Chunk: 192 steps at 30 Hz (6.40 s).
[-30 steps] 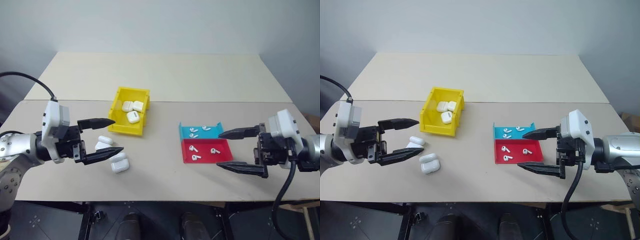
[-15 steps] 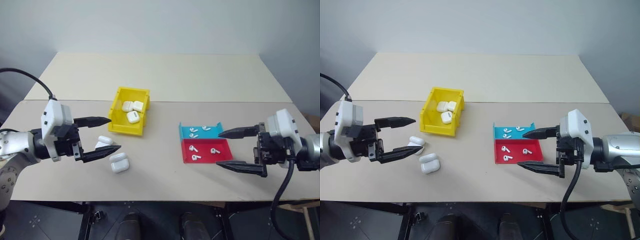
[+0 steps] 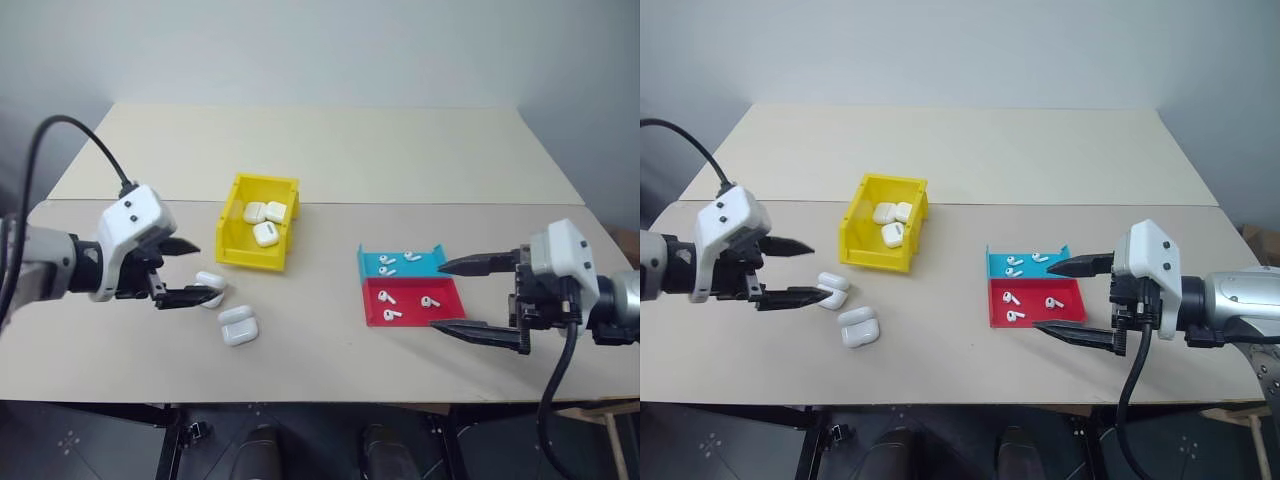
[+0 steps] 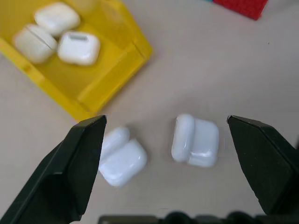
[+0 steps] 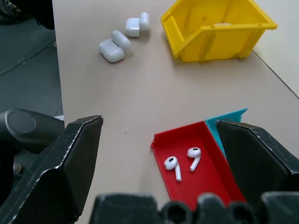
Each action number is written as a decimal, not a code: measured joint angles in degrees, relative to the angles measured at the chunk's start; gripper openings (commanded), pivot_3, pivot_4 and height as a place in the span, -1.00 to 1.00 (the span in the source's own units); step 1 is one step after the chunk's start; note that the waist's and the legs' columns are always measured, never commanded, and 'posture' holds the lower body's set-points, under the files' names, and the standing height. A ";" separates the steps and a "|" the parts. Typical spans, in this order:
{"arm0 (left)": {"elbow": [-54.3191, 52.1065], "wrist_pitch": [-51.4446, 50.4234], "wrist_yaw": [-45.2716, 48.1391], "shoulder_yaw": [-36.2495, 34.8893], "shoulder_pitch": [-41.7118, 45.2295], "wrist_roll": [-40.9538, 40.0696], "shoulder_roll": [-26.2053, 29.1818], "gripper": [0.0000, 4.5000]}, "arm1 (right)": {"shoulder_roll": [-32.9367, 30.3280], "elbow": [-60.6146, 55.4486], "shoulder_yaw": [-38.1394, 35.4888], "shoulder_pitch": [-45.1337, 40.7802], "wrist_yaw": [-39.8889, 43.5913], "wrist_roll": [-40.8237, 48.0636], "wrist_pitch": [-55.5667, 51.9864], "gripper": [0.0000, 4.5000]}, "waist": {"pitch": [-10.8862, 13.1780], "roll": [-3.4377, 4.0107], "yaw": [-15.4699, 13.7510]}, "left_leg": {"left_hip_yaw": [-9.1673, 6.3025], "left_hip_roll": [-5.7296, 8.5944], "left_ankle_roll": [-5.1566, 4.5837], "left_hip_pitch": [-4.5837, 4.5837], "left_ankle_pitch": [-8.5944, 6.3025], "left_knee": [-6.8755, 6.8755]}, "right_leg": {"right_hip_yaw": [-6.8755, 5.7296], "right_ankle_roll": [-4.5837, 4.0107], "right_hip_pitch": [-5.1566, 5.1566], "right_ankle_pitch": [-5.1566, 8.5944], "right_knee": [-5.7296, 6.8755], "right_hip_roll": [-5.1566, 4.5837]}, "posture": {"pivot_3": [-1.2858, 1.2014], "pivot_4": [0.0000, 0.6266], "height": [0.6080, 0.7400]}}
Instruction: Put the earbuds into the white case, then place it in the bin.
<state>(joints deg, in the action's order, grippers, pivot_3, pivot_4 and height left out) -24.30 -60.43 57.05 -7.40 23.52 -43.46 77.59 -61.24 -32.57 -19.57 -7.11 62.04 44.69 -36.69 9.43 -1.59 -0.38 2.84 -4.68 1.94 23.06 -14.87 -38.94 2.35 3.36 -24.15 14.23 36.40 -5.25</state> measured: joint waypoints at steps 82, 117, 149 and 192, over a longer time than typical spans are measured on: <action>43.00 -31.92 -68.33 43.70 42.20 -32.35 -23.76 0.24 | -5.59 2.66 -1.44 -3.48 3.99 3.72 -5.04 1.00 | 0.07 -0.20 0.05 | -0.16 0.11 -0.02 0.05 -0.01 -0.27 | 0.00 -0.03 0.00 0.05 0.34 -0.06 | 0.03 -0.52 1.00; 15.88 37.25 19.09 1.32 11.82 -6.75 -38.73 0.24 | 2.31 3.43 8.83 -10.27 -1.49 -5.68 1.35 1.00 | 0.03 -0.16 -0.23 | -0.09 0.11 0.06 -0.03 0.04 -0.25 | 0.00 -0.02 0.10 0.04 0.30 -0.09 | 0.03 -0.52 1.00; 9.52 37.11 15.89 5.53 9.26 -3.54 -43.91 0.24 | 2.25 26.33 52.86 -42.61 14.22 -40.69 -9.24 0.14 | 0.03 -0.14 0.99 | -0.10 0.08 -0.01 0.08 0.00 -0.26 | -0.01 -0.03 -0.04 0.04 0.30 -0.06 | 0.03 -0.52 1.00; 6.93 36.12 14.30 5.87 7.88 -3.73 -42.52 0.24 | 7.81 19.74 32.49 -38.09 15.90 -36.42 -24.22 -0.72 | 0.05 -0.07 0.93 | -0.14 0.07 -0.01 0.11 0.00 -0.24 | -0.06 -0.02 -0.03 0.04 0.31 -0.06 | 0.03 -0.52 1.00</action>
<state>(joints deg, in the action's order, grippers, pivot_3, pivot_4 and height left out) -17.37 -24.31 71.35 -1.52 31.40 -47.19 35.07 -53.43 -12.83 12.91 -45.20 77.95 8.27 -60.91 9.48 -1.66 0.55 2.70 -4.61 1.93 23.17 -14.88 -39.18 2.29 3.33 -24.19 14.27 36.71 -5.31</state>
